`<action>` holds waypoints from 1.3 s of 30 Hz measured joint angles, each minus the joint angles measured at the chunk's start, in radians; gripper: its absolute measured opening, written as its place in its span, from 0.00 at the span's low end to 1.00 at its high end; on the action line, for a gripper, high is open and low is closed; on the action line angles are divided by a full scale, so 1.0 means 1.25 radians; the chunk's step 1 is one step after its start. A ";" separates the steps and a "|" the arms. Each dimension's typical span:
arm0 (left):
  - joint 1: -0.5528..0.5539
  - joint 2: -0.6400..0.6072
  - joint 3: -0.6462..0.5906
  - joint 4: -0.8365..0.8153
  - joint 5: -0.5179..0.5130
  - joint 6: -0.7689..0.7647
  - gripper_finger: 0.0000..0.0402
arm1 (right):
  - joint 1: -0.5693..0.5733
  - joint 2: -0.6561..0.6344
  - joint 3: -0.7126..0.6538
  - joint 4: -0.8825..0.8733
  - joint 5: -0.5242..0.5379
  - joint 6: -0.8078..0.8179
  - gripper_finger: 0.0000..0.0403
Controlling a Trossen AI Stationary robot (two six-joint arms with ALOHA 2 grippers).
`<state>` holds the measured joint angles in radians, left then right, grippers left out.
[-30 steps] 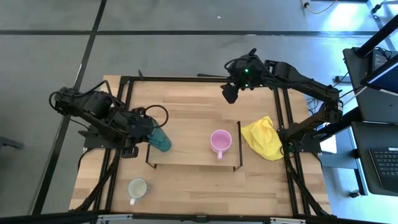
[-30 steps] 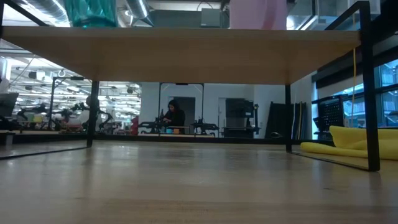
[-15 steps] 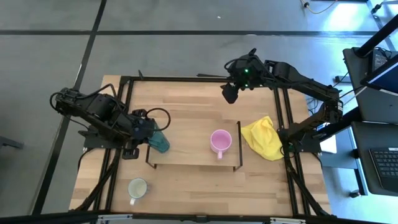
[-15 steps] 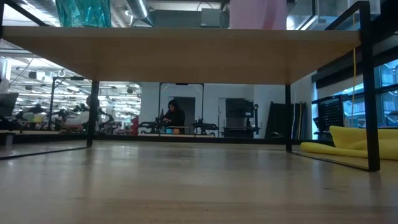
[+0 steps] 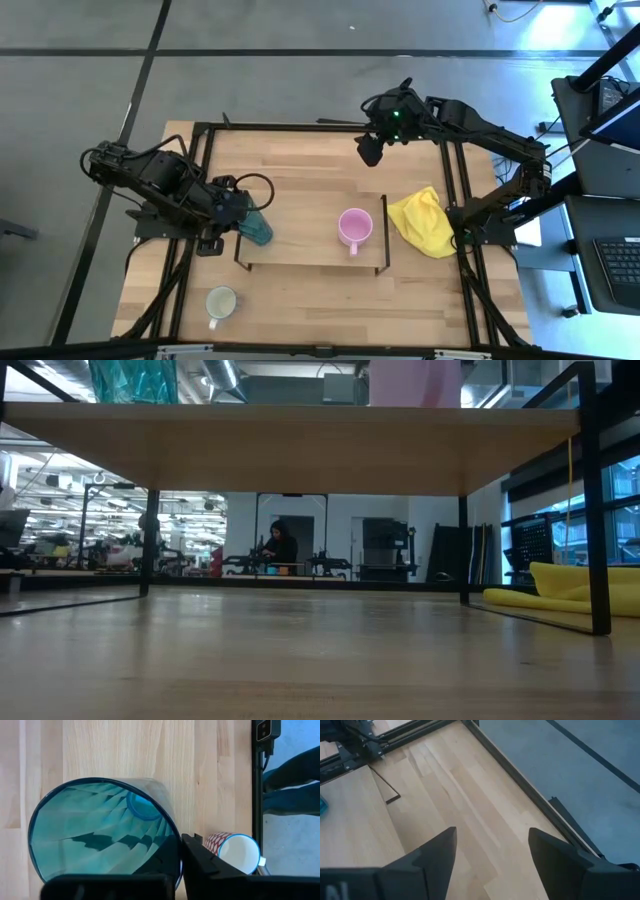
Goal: Stack small to large cups/mugs on shelf
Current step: Put the blue cup on the shelf
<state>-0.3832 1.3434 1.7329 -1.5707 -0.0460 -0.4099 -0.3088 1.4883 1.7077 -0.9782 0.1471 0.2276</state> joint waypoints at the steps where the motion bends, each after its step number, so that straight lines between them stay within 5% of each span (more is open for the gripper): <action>1: 0.000 0.000 0.000 0.000 0.000 0.000 0.04 | 0.000 0.000 0.000 0.000 0.000 0.001 0.62; 5: 0.000 0.000 0.000 0.000 0.000 0.002 0.02 | 0.000 0.001 0.000 0.001 -0.001 0.009 0.62; 12: 0.000 0.000 0.000 0.000 0.000 0.001 0.02 | 0.022 0.061 -0.001 0.062 -0.136 0.068 0.55; 19: 0.000 0.000 0.000 0.000 0.000 0.001 0.01 | 0.037 0.153 -0.001 0.319 -0.375 0.183 0.25; 24: 0.000 0.000 0.000 0.000 -0.010 0.001 0.02 | 0.061 0.213 -0.001 0.372 -0.536 0.270 0.03; 29: 0.000 0.000 0.000 0.000 -0.016 0.002 0.01 | 0.127 0.270 -0.001 0.403 -0.652 0.334 0.03; 39: 0.000 0.000 0.000 0.000 -0.019 0.002 0.01 | 0.234 0.383 -0.001 0.746 -0.769 0.534 0.01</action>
<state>-0.3828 1.3434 1.7329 -1.5711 -0.0694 -0.4078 -0.0164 1.9675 1.7069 -0.0457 -0.8140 0.8951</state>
